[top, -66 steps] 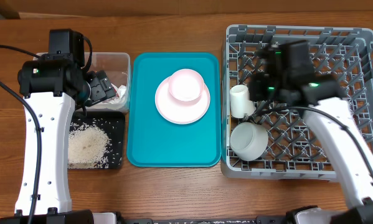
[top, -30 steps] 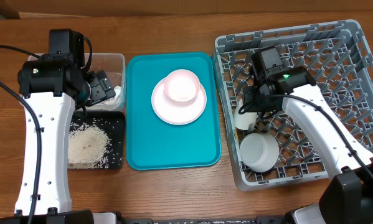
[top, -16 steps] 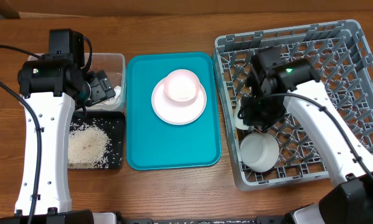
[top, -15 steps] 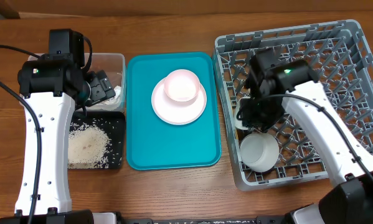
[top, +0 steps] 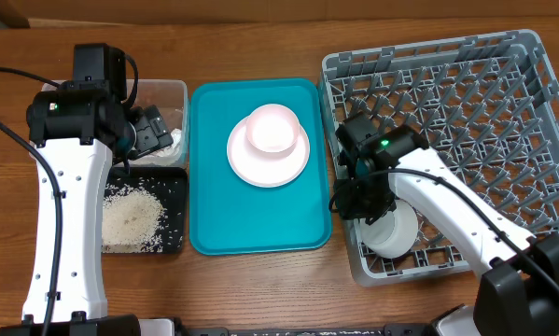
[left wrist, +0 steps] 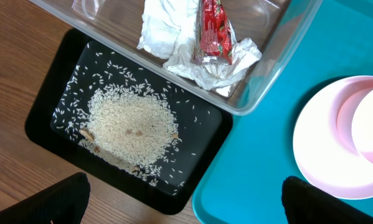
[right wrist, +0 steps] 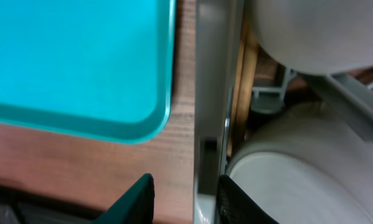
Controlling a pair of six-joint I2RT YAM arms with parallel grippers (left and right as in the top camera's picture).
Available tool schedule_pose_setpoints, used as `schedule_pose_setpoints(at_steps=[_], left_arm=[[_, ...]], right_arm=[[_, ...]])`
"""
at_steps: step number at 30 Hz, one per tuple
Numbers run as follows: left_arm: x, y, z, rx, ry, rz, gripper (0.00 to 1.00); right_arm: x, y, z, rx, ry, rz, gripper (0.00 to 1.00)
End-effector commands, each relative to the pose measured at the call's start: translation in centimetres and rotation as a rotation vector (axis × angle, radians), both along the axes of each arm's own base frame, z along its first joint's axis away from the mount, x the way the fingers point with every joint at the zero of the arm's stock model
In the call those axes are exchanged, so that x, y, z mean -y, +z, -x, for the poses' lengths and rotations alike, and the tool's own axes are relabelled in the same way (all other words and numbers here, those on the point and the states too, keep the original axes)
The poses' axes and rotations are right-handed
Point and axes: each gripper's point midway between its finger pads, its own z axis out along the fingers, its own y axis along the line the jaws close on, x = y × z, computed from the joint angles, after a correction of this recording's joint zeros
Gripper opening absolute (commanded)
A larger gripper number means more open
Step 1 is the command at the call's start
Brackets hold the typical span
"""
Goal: Sort waste into correct bins and load items into the dishwasher
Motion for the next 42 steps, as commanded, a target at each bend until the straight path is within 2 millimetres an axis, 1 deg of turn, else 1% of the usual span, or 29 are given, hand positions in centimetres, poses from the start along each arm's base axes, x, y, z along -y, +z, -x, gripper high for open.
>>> schedule_pose_setpoints(at_steps=[1, 7, 12, 17, 22, 25, 27, 29, 31, 34, 37, 39, 41, 42], left_arm=[[-0.1, 0.2, -0.2, 0.007, 0.004, -0.006, 1.00], [-0.1, 0.2, -0.2, 0.007, 0.004, -0.006, 1.00], [-0.1, 0.2, -0.2, 0.007, 0.004, -0.006, 1.00], [-0.1, 0.2, -0.2, 0.007, 0.004, -0.006, 1.00], [-0.1, 0.2, -0.2, 0.007, 0.004, -0.006, 1.00], [-0.1, 0.2, -0.2, 0.007, 0.004, -0.006, 1.00], [-0.1, 0.2, -0.2, 0.007, 0.004, -0.006, 1.00], [-0.1, 0.2, -0.2, 0.007, 0.004, -0.006, 1.00], [-0.1, 0.2, -0.2, 0.007, 0.004, -0.006, 1.00], [-0.1, 0.2, -0.2, 0.007, 0.004, -0.006, 1.00], [-0.1, 0.2, -0.2, 0.007, 0.004, -0.006, 1.00], [-0.1, 0.2, -0.2, 0.007, 0.004, -0.006, 1.00], [-0.1, 0.2, -0.2, 0.007, 0.004, -0.006, 1.00], [-0.1, 0.2, -0.2, 0.007, 0.004, -0.006, 1.00]], right_arm=[[-0.6, -0.2, 0.4, 0.011, -0.025, -0.012, 0.31], [-1.5, -0.2, -0.7, 0.050, -0.059, -0.049, 0.15], [-1.9, -0.1, -1.5, 0.078, -0.077, -0.068, 0.10], [-2.2, -0.1, -1.3, 0.076, -0.067, -0.068, 0.08], [-3.8, 0.0, -1.0, 0.102, -0.015, -0.088, 0.08], [-4.9, 0.1, -1.3, 0.136, 0.010, -0.108, 0.08], [-5.2, 0.2, -1.5, 0.146, 0.010, -0.115, 0.09], [-5.1, 0.2, -1.6, 0.154, 0.009, -0.108, 0.09], [-4.5, 0.1, -1.8, 0.162, 0.001, -0.082, 0.10], [-3.4, -0.1, -1.9, 0.168, -0.009, -0.030, 0.17], [-2.7, 0.0, -2.6, 0.191, -0.022, -0.007, 0.18], [-1.9, 0.6, -3.7, 0.225, -0.042, 0.023, 0.18], [-1.2, 2.0, -4.8, 0.254, -0.064, 0.046, 0.20], [-1.0, 3.1, -5.3, 0.269, -0.072, 0.046, 0.20]])
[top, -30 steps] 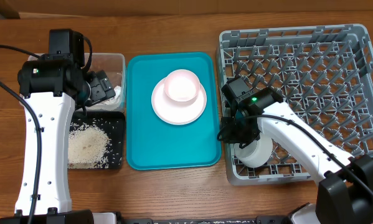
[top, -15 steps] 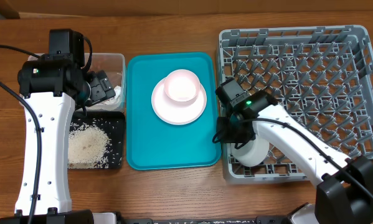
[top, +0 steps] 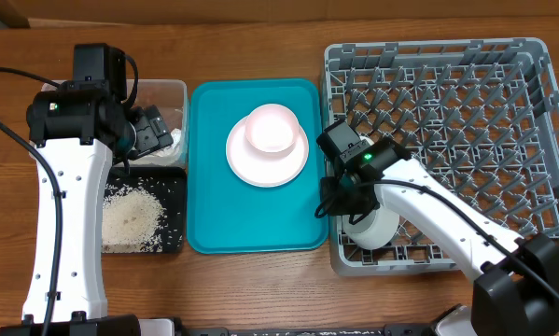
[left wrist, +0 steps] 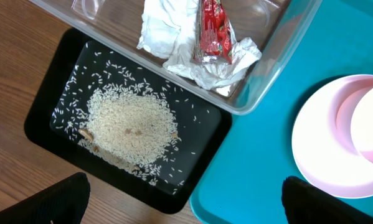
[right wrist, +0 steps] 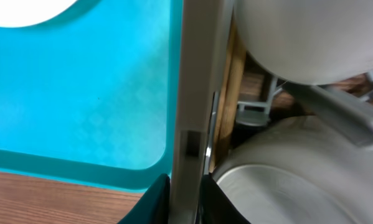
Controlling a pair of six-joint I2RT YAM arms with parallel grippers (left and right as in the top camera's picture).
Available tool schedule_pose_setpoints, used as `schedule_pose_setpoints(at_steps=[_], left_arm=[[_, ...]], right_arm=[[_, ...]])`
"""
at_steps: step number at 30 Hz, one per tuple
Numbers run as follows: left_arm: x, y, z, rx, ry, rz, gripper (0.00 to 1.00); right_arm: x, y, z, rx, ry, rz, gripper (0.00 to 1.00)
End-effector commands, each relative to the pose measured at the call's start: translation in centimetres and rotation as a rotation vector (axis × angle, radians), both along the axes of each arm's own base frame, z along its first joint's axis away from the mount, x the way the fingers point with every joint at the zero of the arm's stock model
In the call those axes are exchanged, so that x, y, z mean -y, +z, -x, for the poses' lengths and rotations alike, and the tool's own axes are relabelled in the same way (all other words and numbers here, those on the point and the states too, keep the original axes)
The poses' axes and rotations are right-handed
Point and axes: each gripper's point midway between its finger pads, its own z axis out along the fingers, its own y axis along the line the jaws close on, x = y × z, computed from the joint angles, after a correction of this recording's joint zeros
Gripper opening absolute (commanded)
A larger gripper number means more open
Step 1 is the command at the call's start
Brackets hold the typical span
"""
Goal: Sort waste into correct bins and load items into the dishwasher
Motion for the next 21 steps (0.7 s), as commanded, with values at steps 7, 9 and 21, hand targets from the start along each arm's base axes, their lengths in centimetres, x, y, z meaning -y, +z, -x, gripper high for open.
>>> schedule_pose_setpoints(at_steps=[7, 9, 21], left_arm=[[-0.1, 0.2, -0.2, 0.008, 0.005, -0.006, 1.00], [-0.1, 0.2, -0.2, 0.007, 0.005, -0.006, 1.00], [-0.1, 0.2, -0.2, 0.007, 0.005, -0.006, 1.00]], right_arm=[[-1.9, 11.2, -4.8, 0.225, 0.027, -0.092, 0.25], [-3.8, 12.0, -4.2, 0.227, 0.068, -0.149, 0.27], [-12.7, 10.5, -4.9, 0.449, 0.228, -0.268, 0.38]])
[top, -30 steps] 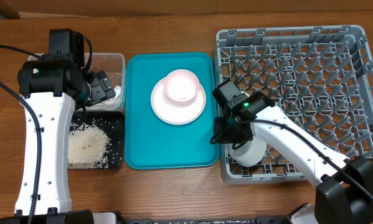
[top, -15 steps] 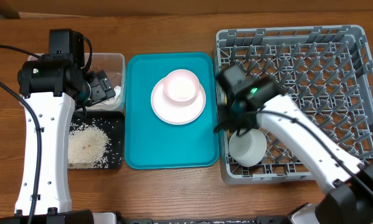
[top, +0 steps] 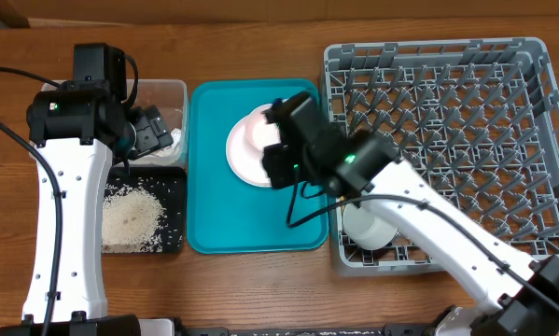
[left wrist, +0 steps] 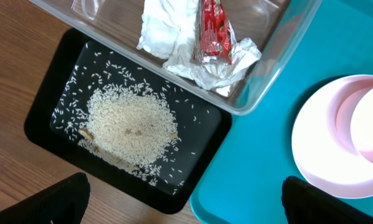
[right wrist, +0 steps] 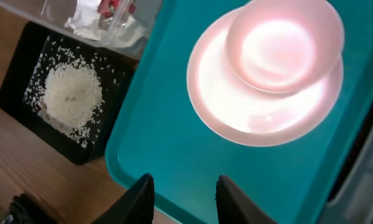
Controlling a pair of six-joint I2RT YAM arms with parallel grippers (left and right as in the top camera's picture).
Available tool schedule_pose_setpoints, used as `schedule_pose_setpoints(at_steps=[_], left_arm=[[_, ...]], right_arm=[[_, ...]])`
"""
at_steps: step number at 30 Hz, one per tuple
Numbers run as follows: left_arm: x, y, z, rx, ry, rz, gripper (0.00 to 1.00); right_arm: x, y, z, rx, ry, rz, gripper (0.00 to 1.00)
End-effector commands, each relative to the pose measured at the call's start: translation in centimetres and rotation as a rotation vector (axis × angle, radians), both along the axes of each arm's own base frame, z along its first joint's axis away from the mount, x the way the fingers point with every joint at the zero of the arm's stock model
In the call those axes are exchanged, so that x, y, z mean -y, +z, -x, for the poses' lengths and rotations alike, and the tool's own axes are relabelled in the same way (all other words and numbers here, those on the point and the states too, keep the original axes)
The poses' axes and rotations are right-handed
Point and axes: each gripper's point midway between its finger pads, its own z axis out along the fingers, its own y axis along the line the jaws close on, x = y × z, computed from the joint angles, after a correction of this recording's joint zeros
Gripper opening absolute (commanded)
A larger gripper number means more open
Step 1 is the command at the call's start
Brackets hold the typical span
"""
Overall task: Sort waste into correct bins and load items into the dishwasher
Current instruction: 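Move the right gripper to the pink plate on the teal tray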
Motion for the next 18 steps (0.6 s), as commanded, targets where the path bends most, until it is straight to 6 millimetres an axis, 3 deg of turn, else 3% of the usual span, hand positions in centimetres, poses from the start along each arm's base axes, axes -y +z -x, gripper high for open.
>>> schedule_pose_setpoints(at_steps=[1, 8, 18], left_arm=[[-0.1, 0.2, -0.2, 0.007, 0.004, -0.006, 1.00], [-0.1, 0.2, -0.2, 0.007, 0.004, -0.006, 1.00], [-0.1, 0.2, -0.2, 0.007, 0.004, -0.006, 1.00]], right_arm=[[0.1, -1.1, -1.2, 0.093, -0.041, 0.060, 0.39], [-1.7, -2.3, -3.9, 0.288, 0.138, 0.144, 0.52], [-4.4, -8.6, -8.2, 0.390, 0.224, 0.229, 0.55]])
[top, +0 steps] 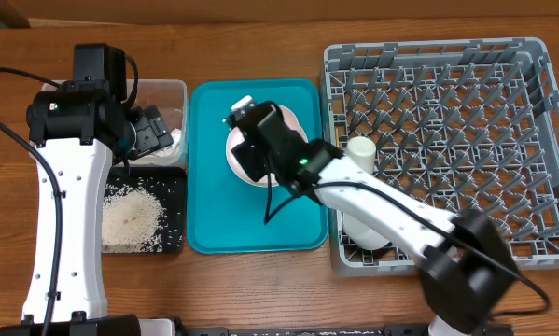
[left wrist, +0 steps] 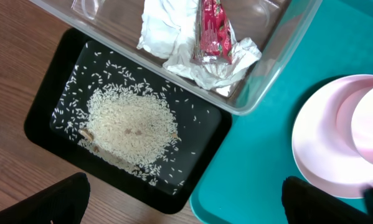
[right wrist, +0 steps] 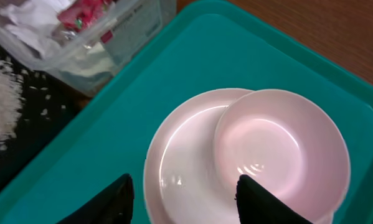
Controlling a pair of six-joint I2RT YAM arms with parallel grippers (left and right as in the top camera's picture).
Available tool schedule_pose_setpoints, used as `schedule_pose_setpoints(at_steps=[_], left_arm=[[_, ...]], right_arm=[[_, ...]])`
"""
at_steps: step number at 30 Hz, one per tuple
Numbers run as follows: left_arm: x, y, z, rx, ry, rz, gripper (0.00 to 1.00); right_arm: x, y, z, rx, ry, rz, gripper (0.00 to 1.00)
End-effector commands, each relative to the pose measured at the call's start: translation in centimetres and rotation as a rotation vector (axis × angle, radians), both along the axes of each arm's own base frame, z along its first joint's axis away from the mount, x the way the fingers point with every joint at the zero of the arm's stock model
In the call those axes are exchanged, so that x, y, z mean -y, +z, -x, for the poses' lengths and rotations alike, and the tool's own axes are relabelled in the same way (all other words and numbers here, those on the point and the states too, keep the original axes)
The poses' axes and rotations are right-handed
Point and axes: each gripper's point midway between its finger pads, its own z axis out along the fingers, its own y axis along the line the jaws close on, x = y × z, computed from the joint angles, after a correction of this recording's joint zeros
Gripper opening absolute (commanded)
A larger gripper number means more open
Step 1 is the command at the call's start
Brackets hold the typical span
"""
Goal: Sort waste into correct bins and load items into the dishwasher
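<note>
A pink bowl (right wrist: 279, 144) sits on a pink plate (right wrist: 186, 174) on the teal tray (top: 214, 201). My right gripper (right wrist: 185, 200) hovers open just above the plate, its fingers (right wrist: 114, 199) spread over the plate's near side. A white cup (top: 368, 229) rests in the grey dish rack (top: 447, 112) at its front left corner. My left gripper (left wrist: 183, 202) is open above the black tray of rice (left wrist: 127, 121) and the clear bin (left wrist: 205, 50) of crumpled paper and a red wrapper.
The rack (top: 466, 56) fills the right side of the table. The clear bin (top: 162, 117) and black rice tray (top: 139, 215) lie left of the teal tray. Bare wood runs along the table's front edge.
My right gripper has moved left and lower, from above the tray's middle to just over the pink plate and bowl. The left arm has not moved.
My right gripper was at the rack's front left corner beside the white cup, and the rack sat skewed. Then the rack stood straight with the gripper at its left wall. After that the gripper was open over the teal tray, and now above the plate.
</note>
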Motion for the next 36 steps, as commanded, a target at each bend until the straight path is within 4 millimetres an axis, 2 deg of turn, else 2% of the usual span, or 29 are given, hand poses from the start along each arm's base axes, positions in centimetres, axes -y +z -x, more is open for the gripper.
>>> schedule_pose_setpoints(at_steps=[1, 4, 7, 10, 16, 20, 25, 28, 30, 34, 36], left_arm=[[-0.1, 0.2, -0.2, 0.007, 0.004, -0.006, 1.00], [-0.1, 0.2, -0.2, 0.007, 0.004, -0.006, 1.00], [-0.1, 0.2, -0.2, 0.007, 0.004, -0.006, 1.00], [-0.1, 0.2, -0.2, 0.007, 0.004, -0.006, 1.00], [-0.1, 0.2, -0.2, 0.008, 0.004, -0.006, 1.00], [-0.1, 0.2, -0.2, 0.007, 0.004, -0.006, 1.00], [-0.1, 0.2, -0.2, 0.007, 0.004, -0.006, 1.00], [-0.1, 0.2, -0.2, 0.007, 0.004, -0.006, 1.00], [-0.1, 0.2, -0.2, 0.007, 0.004, -0.006, 1.00], [-0.1, 0.2, -0.2, 0.007, 0.004, -0.006, 1.00], [-0.1, 0.2, -0.2, 0.007, 0.004, -0.006, 1.00]], right_arm=[[0.4, -2.4, -1.9, 0.052, -0.003, 0.069, 0.55], [0.8, -4.4, -3.7, 0.064, -0.039, 0.075, 0.55], [2.0, -6.4, -5.2, 0.048, -0.073, 0.088, 0.54], [2.9, -7.6, -5.8, 0.022, -0.090, 0.093, 0.49], [2.2, -8.4, -4.6, -0.060, -0.030, 0.046, 0.39], [2.8, -9.1, -3.9, -0.098, -0.029, 0.078, 0.31], [2.9, -8.7, -3.7, -0.103, -0.031, 0.077, 0.17], [2.5, -6.3, -3.9, -0.071, -0.024, 0.039, 0.10], [1.8, -3.2, -3.9, -0.048, -0.017, -0.031, 0.04], [0.7, 4.0, -3.2, 0.021, 0.042, -0.169, 0.04], [1.2, 8.4, -3.0, 0.052, 0.035, -0.261, 0.04]])
